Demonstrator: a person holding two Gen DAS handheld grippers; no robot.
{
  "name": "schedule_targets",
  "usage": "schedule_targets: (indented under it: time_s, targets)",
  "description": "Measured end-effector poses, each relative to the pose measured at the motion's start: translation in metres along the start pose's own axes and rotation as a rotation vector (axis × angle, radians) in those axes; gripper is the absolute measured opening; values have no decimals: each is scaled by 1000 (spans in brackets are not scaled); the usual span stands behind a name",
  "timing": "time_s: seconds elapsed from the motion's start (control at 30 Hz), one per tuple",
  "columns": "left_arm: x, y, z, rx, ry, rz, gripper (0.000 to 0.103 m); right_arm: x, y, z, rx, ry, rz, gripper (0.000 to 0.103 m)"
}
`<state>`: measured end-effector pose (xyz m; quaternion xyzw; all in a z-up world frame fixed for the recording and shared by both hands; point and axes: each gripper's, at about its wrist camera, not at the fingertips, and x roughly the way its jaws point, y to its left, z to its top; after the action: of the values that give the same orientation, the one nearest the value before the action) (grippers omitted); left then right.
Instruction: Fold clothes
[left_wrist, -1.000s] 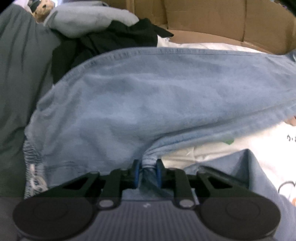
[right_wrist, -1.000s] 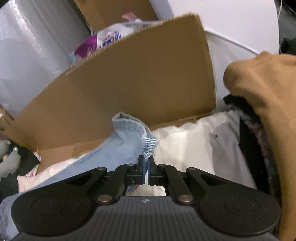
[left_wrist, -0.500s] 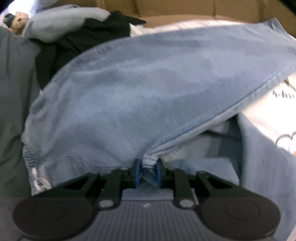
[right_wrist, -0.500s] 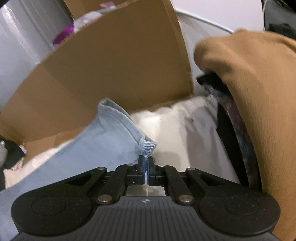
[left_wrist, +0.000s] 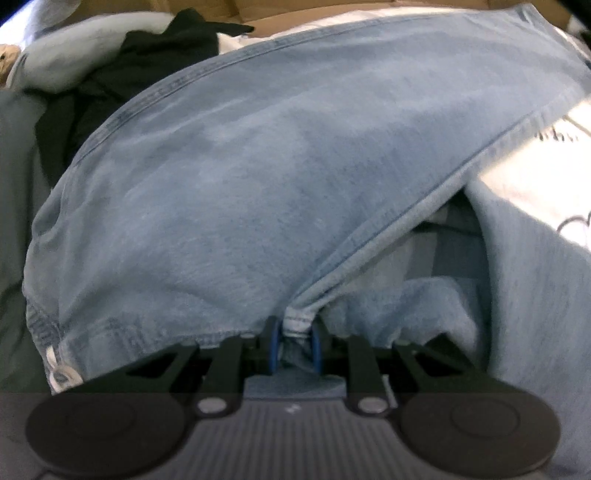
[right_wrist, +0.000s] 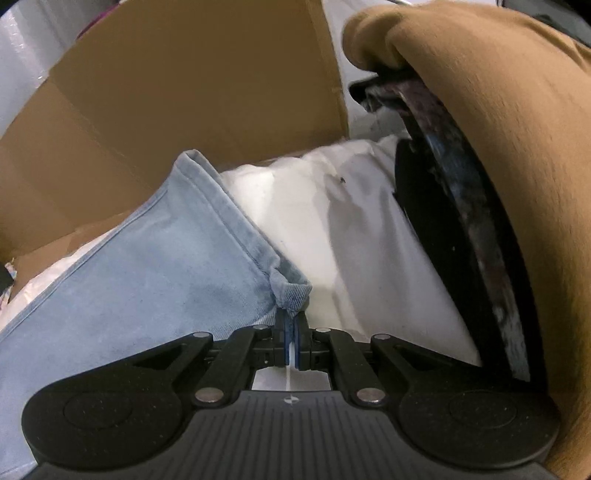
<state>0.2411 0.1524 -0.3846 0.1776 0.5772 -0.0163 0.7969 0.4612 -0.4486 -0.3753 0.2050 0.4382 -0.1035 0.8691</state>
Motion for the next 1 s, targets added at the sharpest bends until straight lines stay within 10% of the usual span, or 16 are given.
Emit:
schedule_targets:
  time_s: [0.7,1.0]
  targets:
    - [-52,74,15,-328,-187,-106,45,-47,17,15,-138,-113,-141,8]
    - [-32,176,33,-549,-265,125,44,-32,42,25,-220,-122,-70,13]
